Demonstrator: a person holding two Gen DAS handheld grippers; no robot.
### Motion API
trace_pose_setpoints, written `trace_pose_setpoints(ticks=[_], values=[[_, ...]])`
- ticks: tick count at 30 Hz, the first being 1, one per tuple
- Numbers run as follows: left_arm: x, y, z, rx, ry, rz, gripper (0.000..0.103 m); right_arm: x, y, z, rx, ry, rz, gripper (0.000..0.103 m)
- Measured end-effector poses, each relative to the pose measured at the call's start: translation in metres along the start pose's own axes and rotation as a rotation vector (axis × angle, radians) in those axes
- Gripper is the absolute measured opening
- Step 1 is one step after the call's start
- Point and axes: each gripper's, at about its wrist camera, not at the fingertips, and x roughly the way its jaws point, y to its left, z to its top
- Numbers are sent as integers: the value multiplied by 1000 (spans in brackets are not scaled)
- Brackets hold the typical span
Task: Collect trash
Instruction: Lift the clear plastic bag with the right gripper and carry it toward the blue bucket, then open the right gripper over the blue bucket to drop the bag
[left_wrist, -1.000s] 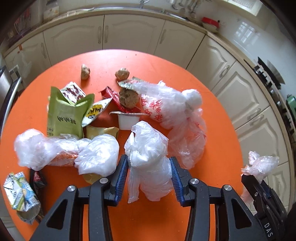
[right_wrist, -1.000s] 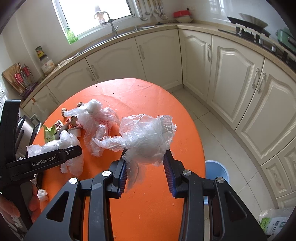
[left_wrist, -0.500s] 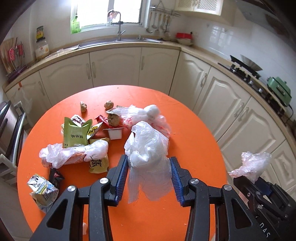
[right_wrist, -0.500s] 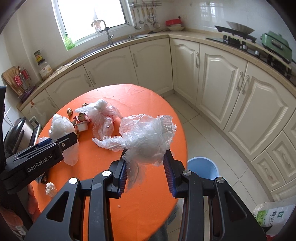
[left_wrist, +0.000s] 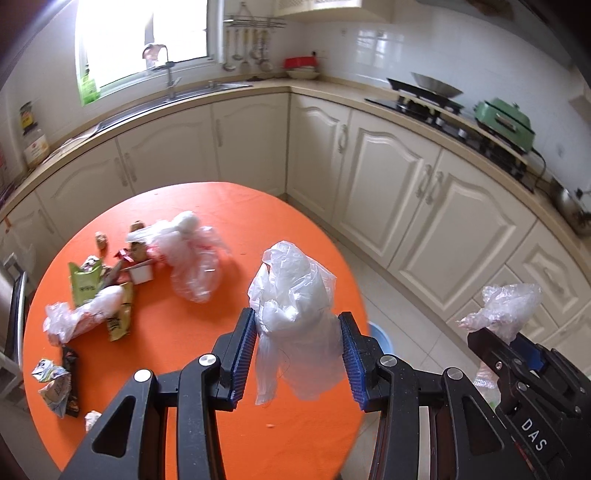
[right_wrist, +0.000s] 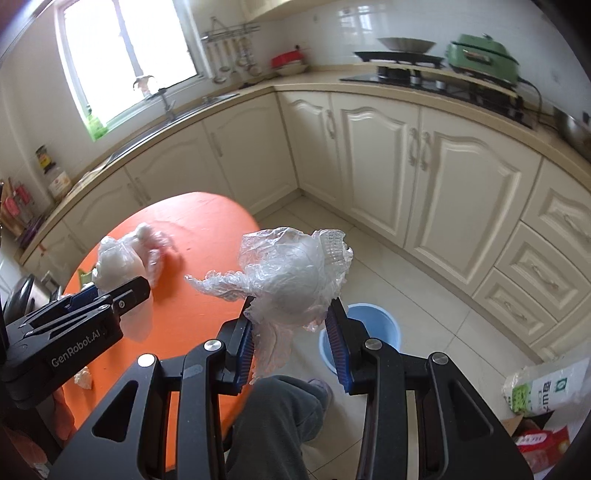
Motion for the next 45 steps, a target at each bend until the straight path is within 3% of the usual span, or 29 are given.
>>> trace_pose_setpoints(ticks=[11,20,23,25,28,36,42,43,44,45], values=[[76,-88,27,217,95,-33,40,0,-99,-9,194,15,-131,37],[150,-137,61,304,156,-53,40,17,-158,-18,310,59,-219,37],[169,-150,71,315,155,-63,41,25,-166,-18,320,73,-229,37],[177,-156,74,326,150,-62,47,31,-169,-19,325,83,-234,37],[195,-164,75,348,144,-14,69,41,-171,-18,326,101,-236,37],[237,-167,81,328,216,-5,70,68,-163,-15,302,151,-225,37],[244,-159,90,311,198,10,71,83,-149,-4,276,161,-191,38],[243,-157,91,306,196,13,71,84,-146,-1,283,154,-166,47],[245,-156,93,300,192,15,71,86,-145,2,297,156,-141,69],[243,-153,92,297,190,18,71,87,-144,4,313,153,-106,80]])
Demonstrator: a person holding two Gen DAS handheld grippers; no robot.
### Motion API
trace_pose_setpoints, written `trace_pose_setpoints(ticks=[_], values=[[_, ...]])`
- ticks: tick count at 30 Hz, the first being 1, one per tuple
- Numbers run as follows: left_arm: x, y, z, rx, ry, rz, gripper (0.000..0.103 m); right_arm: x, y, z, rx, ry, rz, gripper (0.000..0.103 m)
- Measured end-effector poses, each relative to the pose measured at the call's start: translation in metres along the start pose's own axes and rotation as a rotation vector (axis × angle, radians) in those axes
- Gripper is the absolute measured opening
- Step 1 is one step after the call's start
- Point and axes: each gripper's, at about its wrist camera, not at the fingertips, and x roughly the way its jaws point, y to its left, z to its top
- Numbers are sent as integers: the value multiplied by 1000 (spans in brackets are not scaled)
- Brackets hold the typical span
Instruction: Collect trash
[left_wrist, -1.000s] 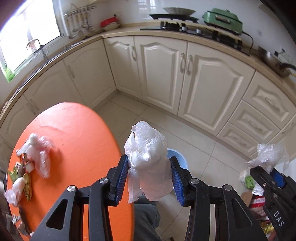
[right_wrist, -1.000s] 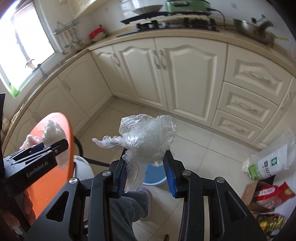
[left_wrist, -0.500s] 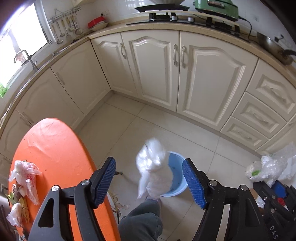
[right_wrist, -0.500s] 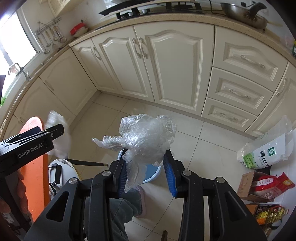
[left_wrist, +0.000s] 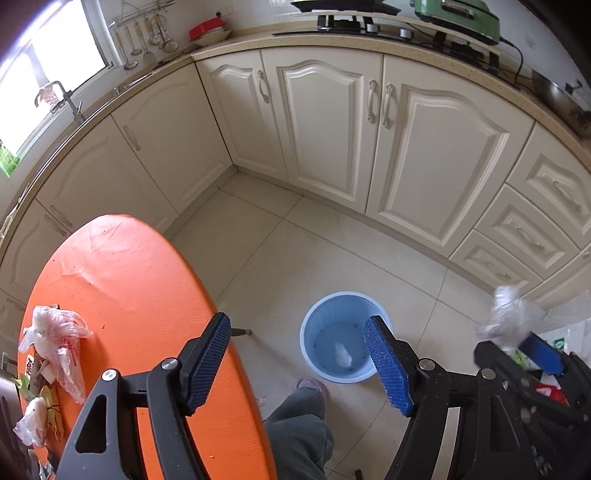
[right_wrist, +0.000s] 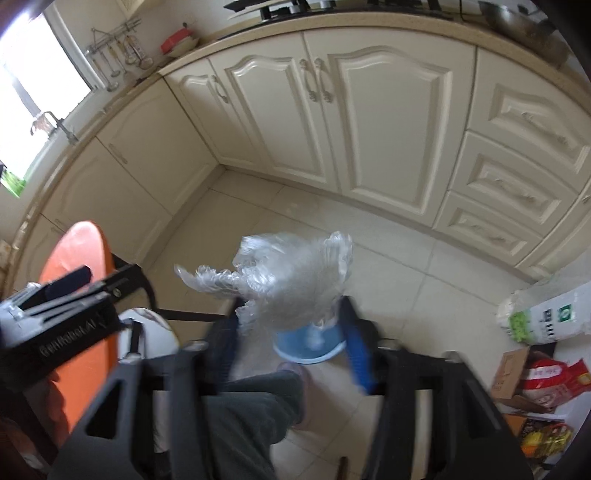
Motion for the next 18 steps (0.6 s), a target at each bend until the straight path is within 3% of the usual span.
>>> trace_pose_setpoints(ticks=[1,2,18], values=[[0,2,0,-4,0,6,71,-1,2,1,9,-9,26,92],[-2,4,-3,-6,0,10,71,-3,4,1,15,-25,39,93],[-20,15,-30,3,15,-21,71,-7,15,-5,-8,-20,-15,93]])
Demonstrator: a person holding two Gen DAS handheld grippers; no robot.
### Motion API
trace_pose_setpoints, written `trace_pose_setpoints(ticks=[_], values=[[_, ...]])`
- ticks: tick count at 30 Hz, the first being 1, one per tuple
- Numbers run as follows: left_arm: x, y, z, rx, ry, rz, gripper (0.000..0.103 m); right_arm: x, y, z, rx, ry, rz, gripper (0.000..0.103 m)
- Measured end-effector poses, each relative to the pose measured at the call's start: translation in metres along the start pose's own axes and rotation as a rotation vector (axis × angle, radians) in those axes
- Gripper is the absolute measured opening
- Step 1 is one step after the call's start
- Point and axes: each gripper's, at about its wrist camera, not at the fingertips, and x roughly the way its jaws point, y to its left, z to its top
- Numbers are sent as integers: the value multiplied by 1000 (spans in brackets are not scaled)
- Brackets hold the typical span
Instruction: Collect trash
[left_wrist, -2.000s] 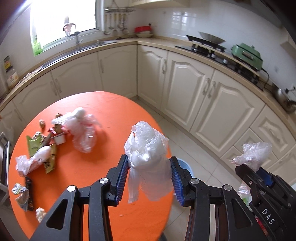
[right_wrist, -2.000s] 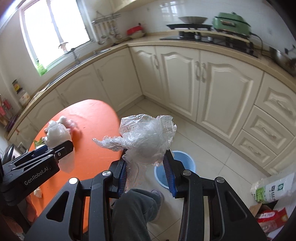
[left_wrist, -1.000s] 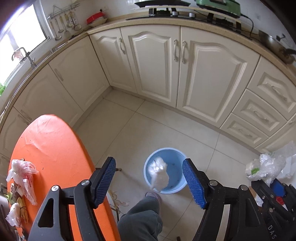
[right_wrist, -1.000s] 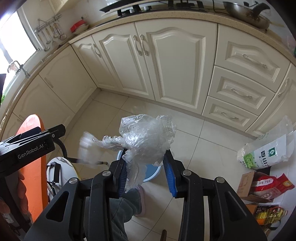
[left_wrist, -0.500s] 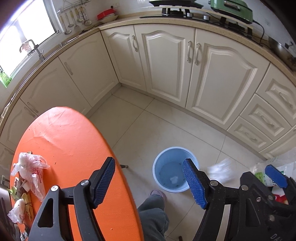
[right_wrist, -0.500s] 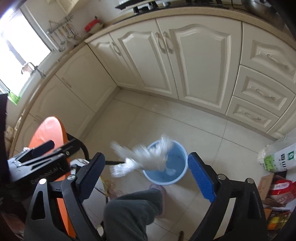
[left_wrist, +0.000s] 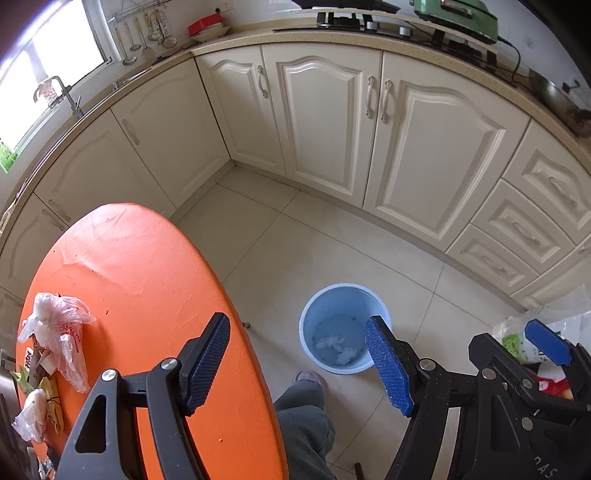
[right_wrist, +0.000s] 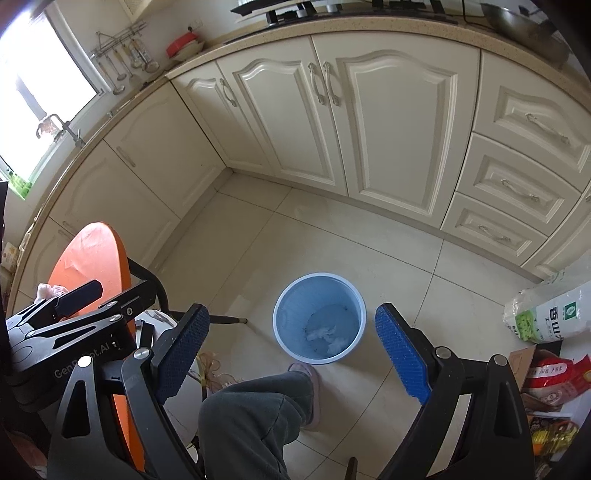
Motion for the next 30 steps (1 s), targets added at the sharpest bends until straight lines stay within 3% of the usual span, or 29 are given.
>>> trace_pose_setpoints(ticks=[15,23,30], values=[[-70,32,-50,-40,-46,-5,71,-45,32,-22,-44,-50,-10,93],[-137,74,-97,-118,-112,7,71,-84,73,-44,-123,-99,21,93],[-204,117,-156,-197,-177,38,72,-114,120,-68,-209,-136,64,93]])
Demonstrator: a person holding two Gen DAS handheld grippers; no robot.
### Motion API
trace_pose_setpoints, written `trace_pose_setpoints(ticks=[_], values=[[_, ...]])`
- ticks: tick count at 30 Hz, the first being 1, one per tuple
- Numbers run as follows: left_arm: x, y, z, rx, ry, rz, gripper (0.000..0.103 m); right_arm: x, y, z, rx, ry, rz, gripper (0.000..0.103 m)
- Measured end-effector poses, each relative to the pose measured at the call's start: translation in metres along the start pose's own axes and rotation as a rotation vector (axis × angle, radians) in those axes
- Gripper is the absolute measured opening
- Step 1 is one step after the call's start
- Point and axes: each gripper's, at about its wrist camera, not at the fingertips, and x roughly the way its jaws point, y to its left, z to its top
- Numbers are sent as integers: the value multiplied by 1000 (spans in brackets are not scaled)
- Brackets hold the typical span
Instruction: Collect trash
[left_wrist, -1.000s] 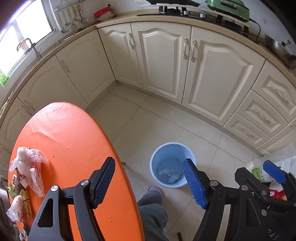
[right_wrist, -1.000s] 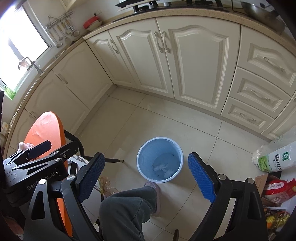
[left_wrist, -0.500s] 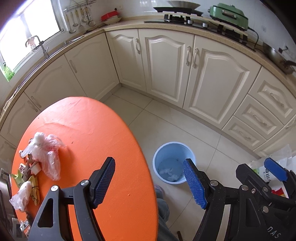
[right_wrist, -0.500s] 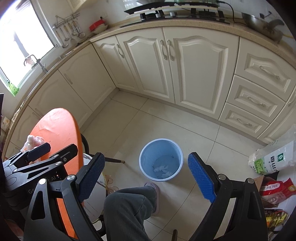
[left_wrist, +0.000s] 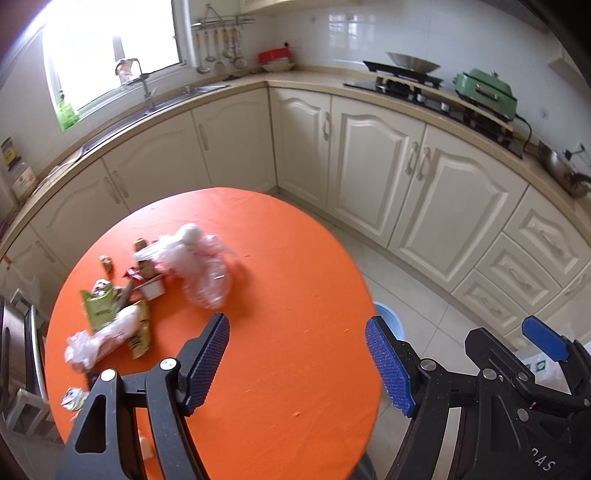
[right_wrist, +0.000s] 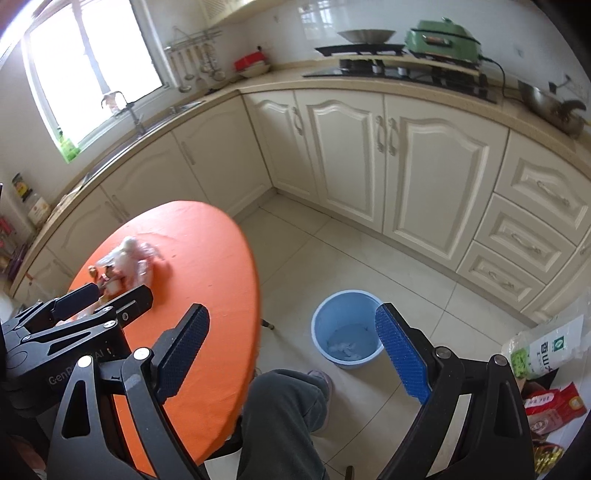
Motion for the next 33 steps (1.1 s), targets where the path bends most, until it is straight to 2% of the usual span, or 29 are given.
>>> trace_pose_setpoints(ticks=[3,12,20,27,33], values=[[-26,24,-16,-34,-22,28,77,-10,26,-5,-47,-14,23,93],[-97,109,-66,-184,-64,107,79,-20,115,-19,-197,-17,102,93],[-143,178,-101,-317,-68,185,82,-11,199,-39,-342,22,185,94],[-153,221,-119,-408,-29,219,82,3,248,-60,-449,84,226,94],[-135,252,-124,-474,26,226,82,26,273,-82,-514,174,229,94]])
